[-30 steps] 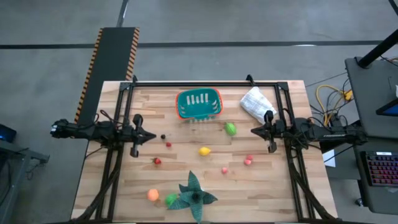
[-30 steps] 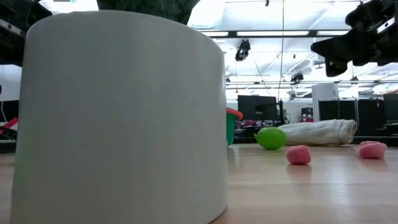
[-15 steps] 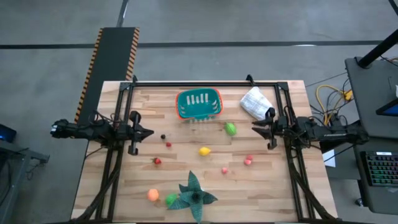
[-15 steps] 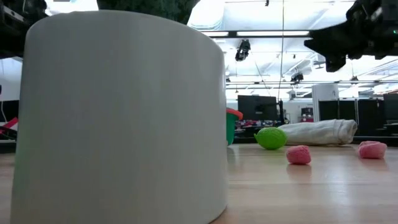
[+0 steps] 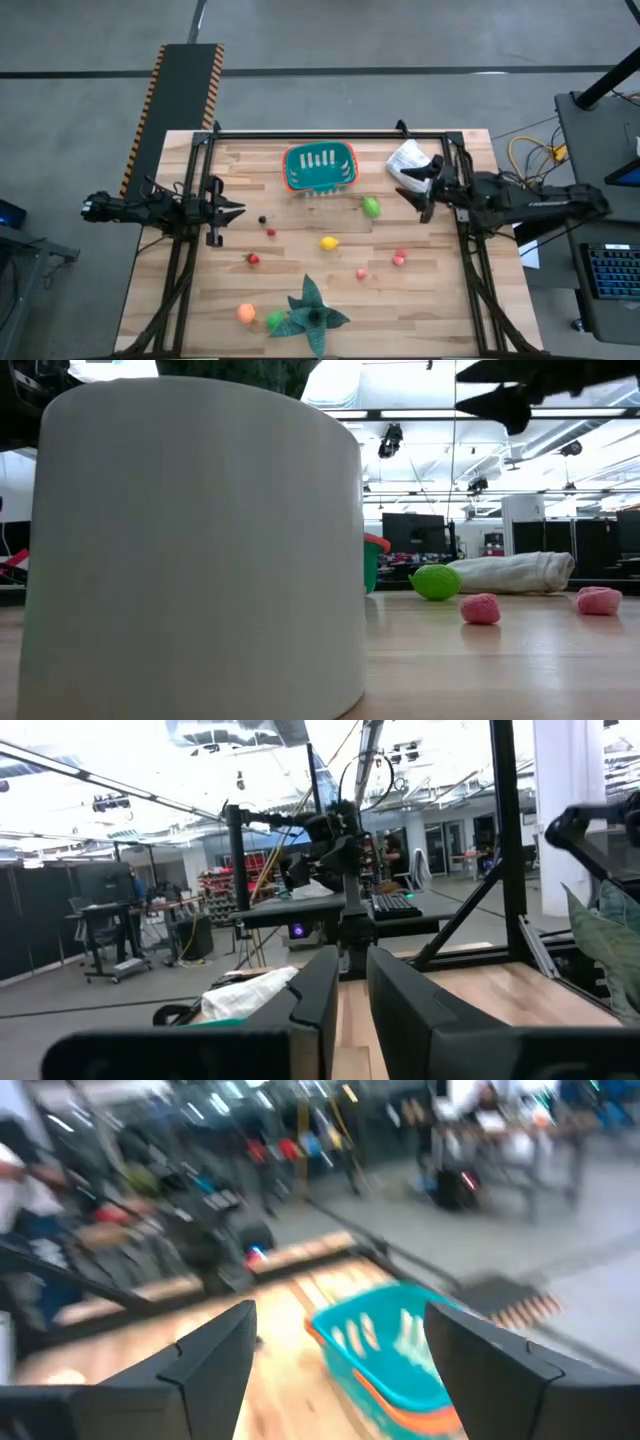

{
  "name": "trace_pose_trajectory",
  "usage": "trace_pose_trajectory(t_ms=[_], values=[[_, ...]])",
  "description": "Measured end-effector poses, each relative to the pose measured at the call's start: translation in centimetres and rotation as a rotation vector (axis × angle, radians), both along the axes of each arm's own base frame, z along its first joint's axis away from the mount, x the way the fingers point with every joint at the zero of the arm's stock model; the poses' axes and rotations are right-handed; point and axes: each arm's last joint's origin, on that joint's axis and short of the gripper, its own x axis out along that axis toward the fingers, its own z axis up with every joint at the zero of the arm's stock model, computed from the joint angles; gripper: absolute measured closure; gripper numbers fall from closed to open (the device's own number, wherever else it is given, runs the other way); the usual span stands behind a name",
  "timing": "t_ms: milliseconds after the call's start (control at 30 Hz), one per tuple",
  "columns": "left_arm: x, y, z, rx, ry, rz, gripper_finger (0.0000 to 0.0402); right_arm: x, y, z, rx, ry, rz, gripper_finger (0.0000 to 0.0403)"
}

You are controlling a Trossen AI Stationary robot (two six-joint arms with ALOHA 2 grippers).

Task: Pick and placing Produce into tupperware
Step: Put the green cantaloupe toy into the bin

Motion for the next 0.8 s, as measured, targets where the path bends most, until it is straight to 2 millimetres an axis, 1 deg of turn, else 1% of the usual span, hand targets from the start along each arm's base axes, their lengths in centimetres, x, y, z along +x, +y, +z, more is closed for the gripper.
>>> trace_pose_trajectory(t_ms=[167, 300, 433, 567, 800], values=[[0.0, 0.0, 0.0, 0.001, -0.001, 0.000, 0.0356, 2.3, -0.1, 1.8, 0.079, 0.225, -0.077, 0.0137], [0.0, 0.0, 0.0, 0.001, 0.000, 0.000, 0.0355, 4.6, -0.1, 2.1, 0.167, 0.370, -0.114, 0.0146], [0.0, 0.0, 0.0, 0.011, 0.001, 0.002, 0.0356, 7.1, -0.1, 1.4, 0.214, 0.496, -0.149, 0.0146], [0.0, 0.0, 0.0, 0.047, 0.002, 0.010, 0.0356, 9.4, -0.3, 0.5, 0.259, 0.608, -0.203, 0.0136], [0.0, 0.0, 0.0, 0.046, -0.001, 0.006, 0.0356, 12.3, -1.0, -0.9, 0.297, 0.854, -0.303, 0.0106]])
